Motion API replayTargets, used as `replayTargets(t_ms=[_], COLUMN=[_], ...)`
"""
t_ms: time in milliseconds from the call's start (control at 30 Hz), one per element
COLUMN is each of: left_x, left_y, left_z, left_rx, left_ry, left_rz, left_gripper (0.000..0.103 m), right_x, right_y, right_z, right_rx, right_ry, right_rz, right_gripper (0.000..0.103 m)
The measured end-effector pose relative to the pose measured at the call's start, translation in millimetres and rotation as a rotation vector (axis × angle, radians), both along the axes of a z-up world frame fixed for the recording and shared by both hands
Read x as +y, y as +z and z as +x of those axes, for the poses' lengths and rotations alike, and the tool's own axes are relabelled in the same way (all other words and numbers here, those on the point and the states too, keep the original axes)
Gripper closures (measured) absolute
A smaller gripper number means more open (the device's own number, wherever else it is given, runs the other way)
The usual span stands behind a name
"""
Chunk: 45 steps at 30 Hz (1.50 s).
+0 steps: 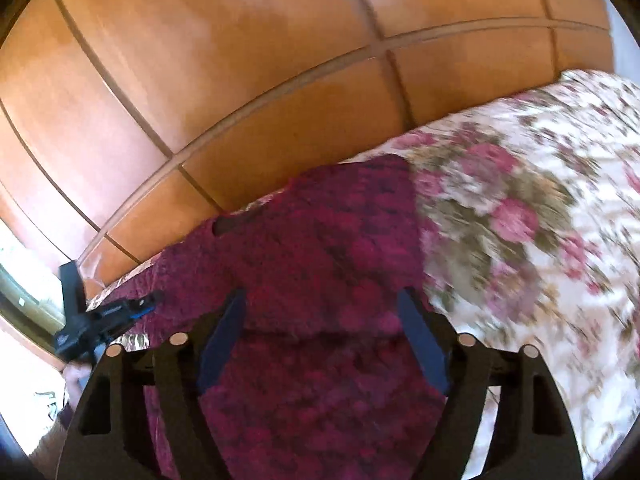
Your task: Fold small clothes
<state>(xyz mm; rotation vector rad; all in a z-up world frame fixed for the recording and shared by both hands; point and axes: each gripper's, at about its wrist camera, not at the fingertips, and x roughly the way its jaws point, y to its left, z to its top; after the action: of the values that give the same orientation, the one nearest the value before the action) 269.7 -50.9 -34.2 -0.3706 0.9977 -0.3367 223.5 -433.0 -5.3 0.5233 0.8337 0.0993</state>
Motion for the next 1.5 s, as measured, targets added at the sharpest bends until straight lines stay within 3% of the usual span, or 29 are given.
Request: replayTargets(t_ms=[67,133,233,367,400,433,467,567,733,867,933,1067,1133,1233,1400,1500], left_x=[7,12,23,21,21,21,25,41,104,165,195,259,280,318,353,370], left_y=[6,6,-8,-15,-13,-12,-10,-7,-5,-5,-5,-5,-6,-7,1,-5], left_z=[-13,-22,-13,-7,-10,-12,-19,-39,-69,-86,-96,-113,-114,-111,-88,-66], left_rx=[-0.027,-0.045,0.004,0.008,0.000,-0.007,-0.018,-0.020,0.019,0.011,0.009,0.007,0.017,0.020,0.017,0.058], left_ry=[0.006,0.029,0.060,0.063,0.065,0.077,0.096,0.135,0.265,0.402,0.465,0.595,0.633,0.680,0.758,0.802], left_rz=[0.004,0.069,0.113,0.128,0.134,0.141,0.139,0.129,0.080,0.030,0.021,-0.028,-0.062,-0.186,-0.216,-0.246], left_gripper=[0.094,0.094,0.094,0.090,0.077,0.057,0.052,0.051,0.051,0.051,0.036,0.035,0.033,0.032,0.032,0.032], right_x=[12,20,37,58,61,63,65,68,66,64,69,83,96,126,168,171], right_y=[-12,-29,-63,-69,-71,-72,-72,-72,-74,-73,-63,-45,-38,-41,-66,-73], right_z=[23,40,61,58,56,54,52,51,50,53,50,30,16,-2,-11,-7], right_rx=[0.036,0.086,0.170,0.113,0.094,0.083,0.078,0.083,0.086,0.096,0.104,0.067,0.035,0.018,0.037,0.056], right_ry=[0.004,0.009,0.014,-0.022,-0.029,-0.034,-0.037,-0.045,-0.054,-0.059,-0.067,-0.067,-0.037,0.063,0.187,0.177], right_rz=[-0.063,-0.099,-0.197,-0.334,-0.368,-0.380,-0.389,-0.412,-0.392,-0.403,-0.439,-0.407,-0.408,-0.421,-0.558,-0.569], right_gripper=[0.032,0.032,0.032,0.026,0.025,0.024,0.023,0.019,0.007,0.006,0.006,0.003,0.002,0.002,0.002,0.002])
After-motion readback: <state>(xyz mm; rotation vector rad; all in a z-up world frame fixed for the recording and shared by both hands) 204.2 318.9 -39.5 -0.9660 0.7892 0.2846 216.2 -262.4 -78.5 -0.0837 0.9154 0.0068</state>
